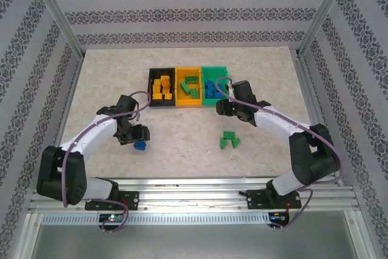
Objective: Sort the legos into containers by color
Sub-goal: Pick up the lego from the bottom-left of the table.
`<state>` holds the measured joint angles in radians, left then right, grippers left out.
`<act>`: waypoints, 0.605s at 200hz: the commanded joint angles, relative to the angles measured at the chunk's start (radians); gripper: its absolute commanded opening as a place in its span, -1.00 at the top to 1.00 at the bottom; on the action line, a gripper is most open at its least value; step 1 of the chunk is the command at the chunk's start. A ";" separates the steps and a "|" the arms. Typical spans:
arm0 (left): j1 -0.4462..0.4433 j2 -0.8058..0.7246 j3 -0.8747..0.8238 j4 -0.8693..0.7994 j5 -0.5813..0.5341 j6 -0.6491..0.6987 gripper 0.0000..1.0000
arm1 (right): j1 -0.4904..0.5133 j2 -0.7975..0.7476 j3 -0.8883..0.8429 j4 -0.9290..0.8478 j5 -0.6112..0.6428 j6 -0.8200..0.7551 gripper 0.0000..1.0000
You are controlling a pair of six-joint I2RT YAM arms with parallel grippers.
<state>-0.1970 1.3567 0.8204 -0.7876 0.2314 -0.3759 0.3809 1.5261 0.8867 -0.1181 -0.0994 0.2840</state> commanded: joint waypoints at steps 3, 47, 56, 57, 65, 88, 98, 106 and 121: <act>-0.009 0.017 -0.004 -0.015 0.013 -0.017 -0.28 | 0.015 -0.025 -0.017 0.040 0.035 -0.005 -0.03; -0.009 0.123 -0.021 0.037 0.057 -0.019 -0.12 | 0.015 -0.029 -0.020 0.039 0.053 -0.009 -0.03; -0.010 0.141 -0.015 0.043 0.061 -0.014 -0.05 | 0.015 -0.030 -0.022 0.040 0.053 -0.009 -0.03; -0.009 0.142 -0.016 0.044 0.062 -0.013 -0.04 | 0.016 -0.030 -0.022 0.040 0.053 -0.009 -0.04; -0.009 0.149 -0.010 0.048 0.063 -0.009 0.00 | 0.015 -0.030 -0.023 0.042 0.055 -0.009 -0.03; -0.009 0.150 0.003 0.046 0.063 0.006 0.17 | 0.016 -0.033 -0.025 0.044 0.056 -0.009 -0.03; -0.009 0.142 0.006 0.048 0.067 0.009 0.25 | 0.018 -0.036 -0.026 0.044 0.058 -0.009 -0.03; -0.009 0.129 0.012 0.052 0.075 0.009 0.30 | 0.017 -0.041 -0.028 0.046 0.061 -0.009 -0.03; -0.009 0.102 0.030 0.066 0.090 0.004 0.32 | 0.016 -0.048 -0.034 0.049 0.069 -0.005 -0.03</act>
<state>-0.1970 1.5032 0.8158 -0.7509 0.2909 -0.3756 0.3889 1.5166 0.8726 -0.0914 -0.0628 0.2840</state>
